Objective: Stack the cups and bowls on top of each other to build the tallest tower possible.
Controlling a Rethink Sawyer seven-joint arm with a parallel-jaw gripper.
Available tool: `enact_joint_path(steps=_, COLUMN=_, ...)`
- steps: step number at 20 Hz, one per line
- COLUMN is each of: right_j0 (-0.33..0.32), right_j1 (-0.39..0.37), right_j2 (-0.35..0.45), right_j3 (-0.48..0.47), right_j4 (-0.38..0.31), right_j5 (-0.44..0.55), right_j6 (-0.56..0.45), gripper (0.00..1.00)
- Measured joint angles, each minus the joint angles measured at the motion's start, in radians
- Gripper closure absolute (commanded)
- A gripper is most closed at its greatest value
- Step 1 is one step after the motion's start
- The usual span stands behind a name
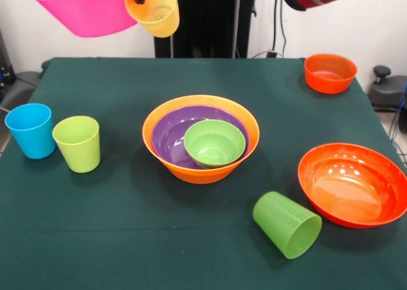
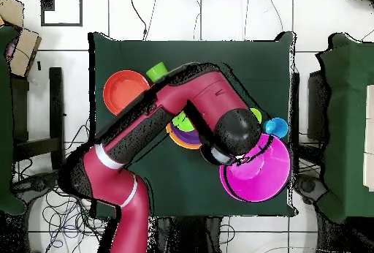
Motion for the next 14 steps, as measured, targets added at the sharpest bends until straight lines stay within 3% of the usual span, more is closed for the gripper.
enact_joint_path(steps=5, right_j0=0.046, right_j1=-0.038, right_j2=0.054, right_j3=-0.07, right_j4=0.013, right_j5=0.056, right_j6=0.0, gripper=1.0)
enact_joint_path(steps=14, right_j0=0.122, right_j1=-0.126, right_j2=0.167, right_j3=-0.285, right_j4=0.108, right_j5=0.335, right_j6=0.0, gripper=1.0)
